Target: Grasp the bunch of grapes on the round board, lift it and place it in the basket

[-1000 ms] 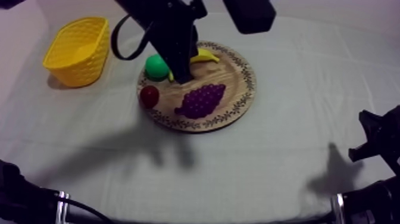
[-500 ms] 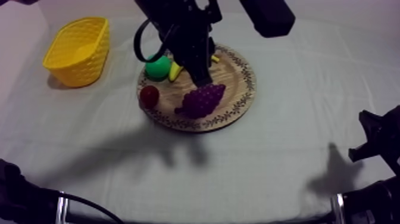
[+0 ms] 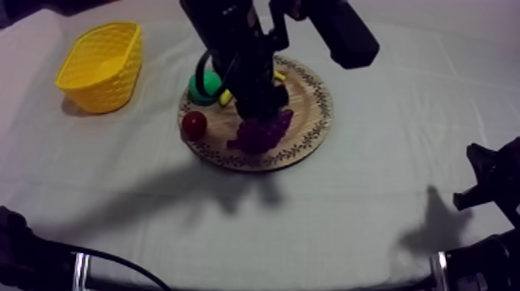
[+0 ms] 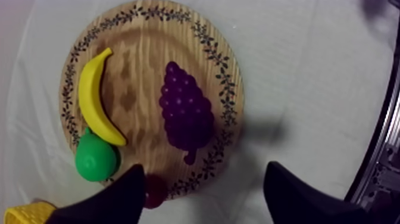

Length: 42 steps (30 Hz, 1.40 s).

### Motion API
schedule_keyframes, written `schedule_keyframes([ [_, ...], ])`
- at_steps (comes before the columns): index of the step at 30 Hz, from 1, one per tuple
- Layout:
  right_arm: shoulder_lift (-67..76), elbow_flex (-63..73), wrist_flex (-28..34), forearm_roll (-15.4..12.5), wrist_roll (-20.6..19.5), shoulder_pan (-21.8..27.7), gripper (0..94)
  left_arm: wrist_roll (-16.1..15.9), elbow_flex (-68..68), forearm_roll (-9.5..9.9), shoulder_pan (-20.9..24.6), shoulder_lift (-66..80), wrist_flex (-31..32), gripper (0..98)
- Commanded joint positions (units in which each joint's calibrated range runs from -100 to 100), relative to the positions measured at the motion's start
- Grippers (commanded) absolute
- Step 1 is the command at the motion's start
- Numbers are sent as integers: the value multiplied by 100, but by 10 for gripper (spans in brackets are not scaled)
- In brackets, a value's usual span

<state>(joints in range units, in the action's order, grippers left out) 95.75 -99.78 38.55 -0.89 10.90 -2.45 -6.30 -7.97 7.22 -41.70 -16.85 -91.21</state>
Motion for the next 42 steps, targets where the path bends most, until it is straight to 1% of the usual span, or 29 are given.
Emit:
schedule_keyframes([
  [1, 0, 0, -1, -1, 2, 0, 3, -16, -50, 11, 3, -151, 1, 813],
  [8, 0, 0, -1, -1, 2, 0, 3, -56, -291, 31, 54, -769, 60, 838],
  [16, 0, 0, -1, -1, 2, 0, 3, -39, -517, 25, 219, -1496, 171, 845],
  [31, 0, 0, -1, -1, 2, 0, 3, -90, -1015, -98, 398, -2322, 188, 832],
  [42, 0, 0, -1, -1, 2, 0, 3, -83, -1340, -117, 422, -2803, 130, 812],
])
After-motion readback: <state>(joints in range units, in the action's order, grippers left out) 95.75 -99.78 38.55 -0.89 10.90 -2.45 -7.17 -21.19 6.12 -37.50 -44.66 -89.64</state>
